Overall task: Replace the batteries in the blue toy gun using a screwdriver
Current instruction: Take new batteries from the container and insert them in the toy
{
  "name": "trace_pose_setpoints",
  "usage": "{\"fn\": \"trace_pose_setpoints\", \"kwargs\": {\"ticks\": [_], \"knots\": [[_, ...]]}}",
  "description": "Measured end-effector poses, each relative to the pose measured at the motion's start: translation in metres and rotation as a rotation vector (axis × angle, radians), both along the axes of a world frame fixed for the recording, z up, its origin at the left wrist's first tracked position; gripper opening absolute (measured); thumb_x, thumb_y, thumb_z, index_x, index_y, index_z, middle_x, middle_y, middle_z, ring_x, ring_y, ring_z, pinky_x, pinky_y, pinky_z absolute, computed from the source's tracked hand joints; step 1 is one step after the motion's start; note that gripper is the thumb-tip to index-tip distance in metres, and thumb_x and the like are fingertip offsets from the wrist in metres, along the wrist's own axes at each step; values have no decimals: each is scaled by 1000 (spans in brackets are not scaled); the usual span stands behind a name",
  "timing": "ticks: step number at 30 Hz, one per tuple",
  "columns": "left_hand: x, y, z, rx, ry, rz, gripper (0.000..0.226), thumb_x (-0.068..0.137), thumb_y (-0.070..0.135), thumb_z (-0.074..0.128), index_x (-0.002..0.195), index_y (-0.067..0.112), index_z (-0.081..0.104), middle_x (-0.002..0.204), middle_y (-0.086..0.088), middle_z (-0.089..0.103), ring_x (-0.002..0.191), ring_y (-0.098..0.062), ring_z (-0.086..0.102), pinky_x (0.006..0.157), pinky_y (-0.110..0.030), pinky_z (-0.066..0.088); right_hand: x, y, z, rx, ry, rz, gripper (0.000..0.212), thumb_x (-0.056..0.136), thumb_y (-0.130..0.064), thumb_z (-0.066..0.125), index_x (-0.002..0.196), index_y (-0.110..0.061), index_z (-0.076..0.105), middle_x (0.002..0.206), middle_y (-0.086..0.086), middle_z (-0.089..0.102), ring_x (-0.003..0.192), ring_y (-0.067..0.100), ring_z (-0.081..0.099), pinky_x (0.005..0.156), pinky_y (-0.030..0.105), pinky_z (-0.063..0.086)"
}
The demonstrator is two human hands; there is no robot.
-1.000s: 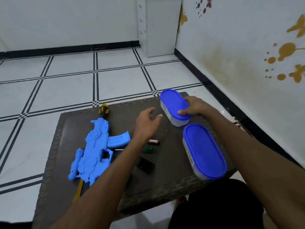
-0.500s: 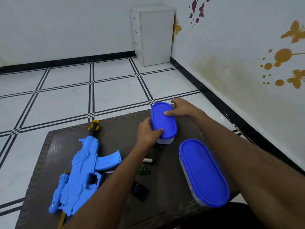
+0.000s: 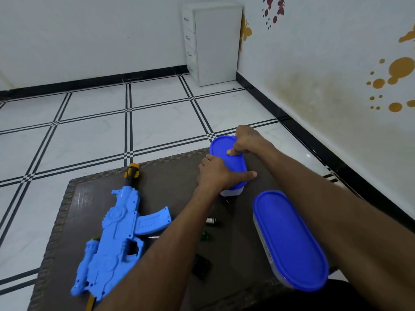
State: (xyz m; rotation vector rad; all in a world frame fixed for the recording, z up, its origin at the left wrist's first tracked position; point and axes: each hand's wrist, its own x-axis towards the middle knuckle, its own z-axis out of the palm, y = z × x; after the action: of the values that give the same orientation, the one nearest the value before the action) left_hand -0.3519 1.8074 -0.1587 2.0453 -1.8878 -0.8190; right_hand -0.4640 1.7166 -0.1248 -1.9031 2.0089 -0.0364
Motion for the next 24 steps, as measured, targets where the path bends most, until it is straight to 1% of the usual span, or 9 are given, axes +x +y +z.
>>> {"fn": "trace_pose_setpoints", "kwargs": {"ticks": [2,5,10,13,15,18,20,22,24], "knots": [[-5,1,-2,-25,-53,-3,128,50,85,66,139,0,33,140,-19,38,130,-33,37,101,-41,41,1,3,5,9,-3,-15,47,75,-34,82,72,-11,41,77,6,50,80,25,50,68,32,38],[-10,4,-2,-59,-58,49,127,55,76,73,143,-3,26,144,-20,34,134,-35,32,101,-42,40,7,6,12,-11,-10,-9,43,77,-29,81,91,-9,46,92,7,52,85,25,51,72,32,41],[-17,9,1,-29,-14,125,130,61,67,77,148,-5,11,152,-19,24,140,-34,24,103,-45,40,17,10,11,-151,-17,31,34,78,-14,77,98,-8,51,91,5,51,87,23,54,66,27,41],[-19,9,1,-35,1,139,130,63,65,75,148,-7,9,150,-20,24,139,-35,26,104,-45,39,14,6,14,-132,-75,12,32,78,-16,76,85,-9,45,80,1,49,72,19,51,49,24,34],[-20,10,2,-43,29,164,130,63,64,74,147,-9,6,148,-19,27,138,-35,28,103,-44,38,11,1,13,-71,-162,-24,30,77,-17,73,76,-11,43,74,2,50,61,16,49,47,25,33],[-21,12,4,-66,45,163,131,65,67,71,147,-9,3,146,-20,31,134,-35,34,100,-44,40,7,3,10,-23,-362,-104,16,76,-13,67,79,-7,52,75,8,58,62,21,55,55,26,43],[-20,14,4,-85,63,155,132,66,67,68,148,-9,-2,146,-21,31,131,-35,38,99,-43,41,3,7,7,-3,-514,-162,14,78,-15,65,83,-6,55,76,10,59,64,23,56,59,30,45],[-19,18,3,-97,96,144,130,68,67,64,149,-7,-6,146,-21,30,127,-35,43,97,-44,43,-2,12,5,23,-633,-193,17,80,-20,64,88,-6,57,80,10,62,70,21,59,64,31,49],[-17,20,1,-112,125,138,124,71,66,58,150,-4,-7,148,-22,26,122,-37,46,95,-46,47,-5,16,0,84,-783,-186,31,82,-33,64,98,-6,62,93,6,67,86,17,64,79,28,54]]}}
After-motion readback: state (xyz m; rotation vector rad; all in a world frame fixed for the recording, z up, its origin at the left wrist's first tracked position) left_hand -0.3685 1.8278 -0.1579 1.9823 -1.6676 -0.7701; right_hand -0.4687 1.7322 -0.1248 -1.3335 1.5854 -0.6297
